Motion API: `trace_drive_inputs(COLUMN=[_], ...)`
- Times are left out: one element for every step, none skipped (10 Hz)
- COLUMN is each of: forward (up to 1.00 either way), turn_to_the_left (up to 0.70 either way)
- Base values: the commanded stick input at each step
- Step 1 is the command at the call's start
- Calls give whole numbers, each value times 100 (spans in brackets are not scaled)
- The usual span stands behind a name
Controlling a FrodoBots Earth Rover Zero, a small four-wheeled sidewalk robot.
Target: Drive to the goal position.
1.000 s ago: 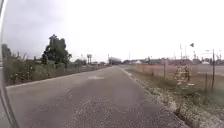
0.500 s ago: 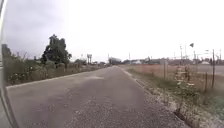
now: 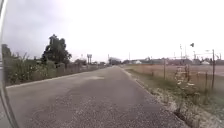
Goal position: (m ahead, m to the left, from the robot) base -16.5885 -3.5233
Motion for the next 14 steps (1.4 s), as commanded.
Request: trace_drive_inputs(forward=[8, 8, 7, 7, 8, 8, 8, 8, 7, 7, 8, 8, 7, 7], turn_to_the_left=[0, 0, 0, 0, 0, 0, 0, 0, 0, 0, 0, 0, 0, 0])
